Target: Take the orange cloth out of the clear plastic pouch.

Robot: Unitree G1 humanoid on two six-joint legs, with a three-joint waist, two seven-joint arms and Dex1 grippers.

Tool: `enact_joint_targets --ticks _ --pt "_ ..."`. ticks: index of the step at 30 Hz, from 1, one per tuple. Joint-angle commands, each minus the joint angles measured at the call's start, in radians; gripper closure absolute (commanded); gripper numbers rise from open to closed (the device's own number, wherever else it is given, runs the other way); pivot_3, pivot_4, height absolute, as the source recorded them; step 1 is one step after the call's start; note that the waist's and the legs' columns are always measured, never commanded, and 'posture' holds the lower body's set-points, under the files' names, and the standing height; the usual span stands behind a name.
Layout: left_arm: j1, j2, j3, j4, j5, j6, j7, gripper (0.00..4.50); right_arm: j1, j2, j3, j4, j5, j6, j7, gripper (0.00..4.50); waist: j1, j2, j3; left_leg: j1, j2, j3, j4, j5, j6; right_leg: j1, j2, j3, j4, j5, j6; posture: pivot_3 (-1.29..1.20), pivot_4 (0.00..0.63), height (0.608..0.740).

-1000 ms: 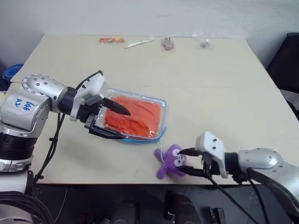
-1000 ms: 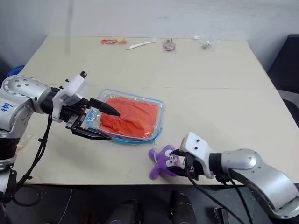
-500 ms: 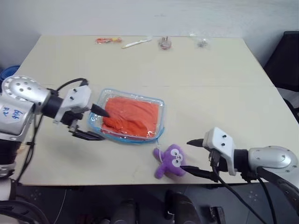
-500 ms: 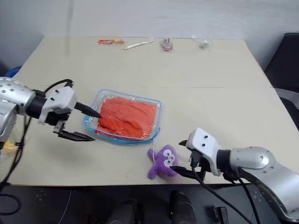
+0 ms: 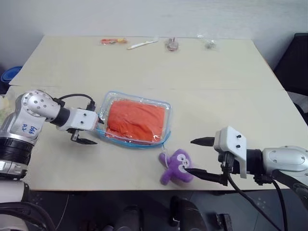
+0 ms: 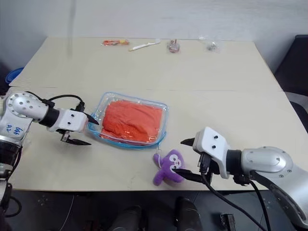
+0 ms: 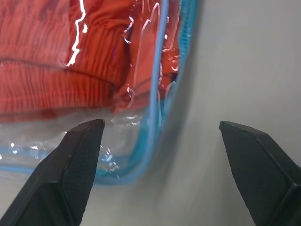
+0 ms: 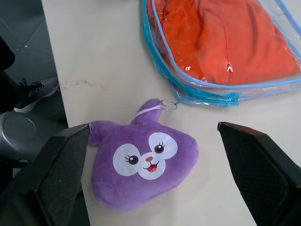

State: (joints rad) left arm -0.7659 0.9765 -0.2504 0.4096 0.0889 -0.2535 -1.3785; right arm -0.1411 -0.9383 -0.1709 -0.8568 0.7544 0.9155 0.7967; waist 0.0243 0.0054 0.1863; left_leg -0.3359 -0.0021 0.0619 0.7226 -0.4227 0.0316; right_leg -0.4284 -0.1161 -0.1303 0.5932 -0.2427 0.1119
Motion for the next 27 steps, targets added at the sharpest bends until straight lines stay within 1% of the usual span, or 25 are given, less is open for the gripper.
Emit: enact_joint_targets --ticks 1,5,8,9,11,14,16,20,23,27 --pt "-0.012 0.007 -0.001 0.021 0.031 -0.027 0.006 1.24 -0.009 -0.012 -0.044 -0.024 0.034 -0.022 -0.002 0.00 0.000 0.000 0.000 0.000 0.000 0.000 0.000 0.000 0.000 0.000 0.000 0.000 0.000 0.000 0.000 0.00 0.150 0.740" --pt "0.008 0.015 0.017 -0.034 -0.010 0.049 -0.039 2.55 -0.003 -0.015 -0.054 -0.032 0.052 -0.025 -0.009 0.00 -0.001 0.000 0.000 0.000 0.000 0.000 0.000 0.000 0.000 0.000 0.000 0.000 0.000 0.000 0.000 0.00 0.150 0.740" --pt "0.073 0.047 0.042 -0.267 -0.142 0.308 -0.143 3.46 0.015 -0.017 -0.060 -0.033 0.047 -0.034 -0.009 0.00 -0.002 0.000 0.000 0.000 0.000 0.000 0.000 0.000 0.000 0.000 0.000 0.000 0.000 0.000 0.000 0.00 0.150 0.740" --pt "0.092 0.059 0.048 -0.335 -0.172 0.382 -0.163 3.80 0.021 -0.018 -0.059 -0.033 0.043 -0.039 -0.009 0.00 -0.002 0.000 0.000 0.000 0.001 0.000 0.000 0.000 0.000 0.000 0.000 0.000 0.000 0.000 0.000 0.00 0.150 0.740" --pt "0.117 0.079 0.054 -0.425 -0.197 0.476 -0.172 4.47 0.030 -0.020 -0.055 -0.032 0.035 -0.048 -0.010 0.00 0.000 0.000 0.000 0.000 0.001 0.000 0.000 0.000 0.000 0.000 0.000 0.000 0.000 0.000 0.000 0.00 0.150 0.740" --pt "0.139 0.097 0.062 -0.509 -0.220 0.570 -0.143 4.49 0.053 -0.031 -0.039 -0.034 -0.001 -0.064 -0.012 0.00 0.001 0.000 0.000 0.000 0.001 -0.001 0.001 0.000 0.000 0.000 0.000 0.000 0.000 0.000 0.000 0.00 0.150 0.740" --pt "0.147 0.101 0.068 -0.533 -0.218 0.590 -0.120 4.49 0.075 -0.044 -0.015 -0.031 -0.044 -0.082 -0.014 0.00 0.001 0.000 0.000 0.001 0.001 -0.001 0.001 0.000 0.000 0.000 0.000 0.001 0.001 0.000 0.000 0.00 0.150 0.740" --pt "0.155 0.103 0.059 -0.498 -0.164 0.529 -0.081 4.49 0.112 -0.069 0.022 -0.023 -0.121 -0.121 -0.010 0.00 0.001 0.000 0.000 0.000 0.001 0.000 0.001 0.000 0.000 0.000 0.000 0.001 0.001 0.000 0.000 0.00 0.150 0.740" --pt "0.158 0.091 0.067 -0.484 -0.167 0.513 -0.068 4.49 0.138 -0.082 0.035 -0.020 -0.163 -0.146 -0.005 0.00 0.001 0.000 0.000 0.000 0.001 0.000 0.001 0.000 0.000 0.000 0.000 0.001 0.001 0.000 0.000 0.00 0.150 0.740" --pt "0.158 0.069 0.076 -0.461 -0.157 0.503 -0.020 4.49 0.152 -0.057 0.034 -0.028 -0.156 -0.146 -0.018 0.00 0.002 0.000 0.000 0.000 0.001 0.000 0.001 0.000 0.000 0.000 0.000 0.001 0.001 0.000 0.000 0.00 0.150 0.740"
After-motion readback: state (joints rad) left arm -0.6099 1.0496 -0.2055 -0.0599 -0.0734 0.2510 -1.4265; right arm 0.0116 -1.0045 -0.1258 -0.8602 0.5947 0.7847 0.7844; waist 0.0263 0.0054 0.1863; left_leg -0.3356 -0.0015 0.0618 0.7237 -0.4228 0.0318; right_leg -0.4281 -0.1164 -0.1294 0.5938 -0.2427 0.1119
